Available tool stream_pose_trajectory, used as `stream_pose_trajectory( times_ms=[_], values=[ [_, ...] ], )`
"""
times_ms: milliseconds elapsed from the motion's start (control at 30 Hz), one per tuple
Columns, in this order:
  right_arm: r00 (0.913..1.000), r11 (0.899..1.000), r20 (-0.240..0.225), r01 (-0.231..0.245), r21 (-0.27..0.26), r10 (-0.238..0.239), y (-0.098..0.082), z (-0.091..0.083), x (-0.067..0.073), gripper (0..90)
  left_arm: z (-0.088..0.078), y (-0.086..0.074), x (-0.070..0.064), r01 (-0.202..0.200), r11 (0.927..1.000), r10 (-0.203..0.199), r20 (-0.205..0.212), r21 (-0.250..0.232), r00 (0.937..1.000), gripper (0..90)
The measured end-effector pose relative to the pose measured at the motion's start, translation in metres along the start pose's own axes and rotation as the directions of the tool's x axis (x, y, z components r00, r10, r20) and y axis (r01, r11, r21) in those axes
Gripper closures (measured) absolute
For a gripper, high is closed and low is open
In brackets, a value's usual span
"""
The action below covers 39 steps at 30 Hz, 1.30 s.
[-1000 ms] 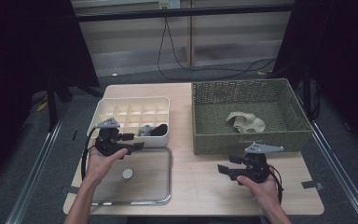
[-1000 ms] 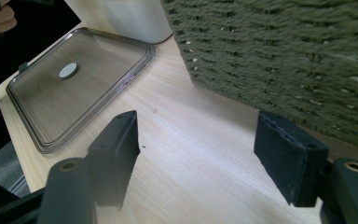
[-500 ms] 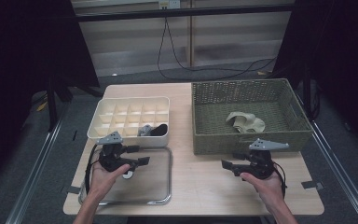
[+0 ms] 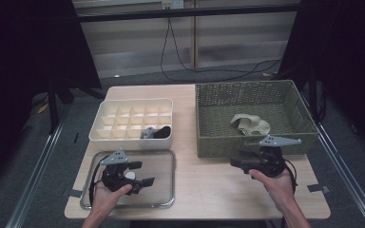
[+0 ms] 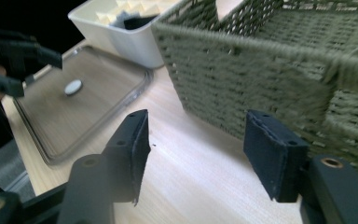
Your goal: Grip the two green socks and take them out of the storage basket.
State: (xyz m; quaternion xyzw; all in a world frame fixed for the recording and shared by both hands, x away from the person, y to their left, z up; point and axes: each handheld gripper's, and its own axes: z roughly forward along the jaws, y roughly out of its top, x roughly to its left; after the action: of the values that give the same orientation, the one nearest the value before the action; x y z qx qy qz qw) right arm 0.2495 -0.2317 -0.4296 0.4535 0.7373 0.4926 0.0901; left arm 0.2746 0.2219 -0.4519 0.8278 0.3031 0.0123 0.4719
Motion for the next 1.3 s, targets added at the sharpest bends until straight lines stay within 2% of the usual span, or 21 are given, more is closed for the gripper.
stream_pose_trajectory(
  times_ms=[67,167,333,533,767,1000,1233,1300],
  values=[
    [0.9999,1.000,-0.011,-0.002,-0.003,0.002,0.003,-0.003,-0.001,42.6,-0.001,-0.002,-0.002,0.003,1.0000,-0.003,0.018,0.004,0.9998,13.1],
    [1.0000,1.000,-0.001,0.000,0.002,0.000,0.012,-0.007,-0.003,44.5,-0.004,-0.006,-0.006,-0.010,0.9999,0.010,0.012,0.007,0.9999,14.2],
    [1.0000,1.000,-0.002,0.004,-0.018,-0.004,0.029,-0.013,-0.009,47.5,-0.003,-0.014,-0.009,-0.018,0.9992,0.017,0.017,0.036,0.9997,15.4],
    [0.9999,1.000,0.013,0.001,-0.022,0.000,0.051,-0.017,-0.022,52.3,-0.003,-0.018,-0.009,-0.005,0.9998,0.005,0.007,0.022,1.0000,15.7],
    [0.9983,1.000,0.057,-0.014,0.013,0.013,0.074,-0.014,-0.048,54.9,0.000,-0.022,-0.008,0.008,0.9996,-0.008,0.001,0.026,1.0000,15.7],
    [0.9954,0.998,0.094,-0.026,0.063,0.020,0.098,-0.005,-0.072,53.4,0.002,-0.022,-0.007,0.010,0.9996,-0.010,0.007,0.026,0.9999,15.7],
    [0.9905,0.985,0.131,-0.063,0.159,0.042,0.114,0.016,-0.101,45.6,0.001,-0.023,-0.003,0.028,0.9991,-0.028,0.003,0.032,0.9996,15.7],
    [0.9895,0.984,0.138,-0.068,0.167,0.045,0.117,0.021,-0.107,45.5,0.000,-0.023,-0.002,0.029,0.9993,-0.029,0.008,0.023,0.9995,15.7]
  ],
)
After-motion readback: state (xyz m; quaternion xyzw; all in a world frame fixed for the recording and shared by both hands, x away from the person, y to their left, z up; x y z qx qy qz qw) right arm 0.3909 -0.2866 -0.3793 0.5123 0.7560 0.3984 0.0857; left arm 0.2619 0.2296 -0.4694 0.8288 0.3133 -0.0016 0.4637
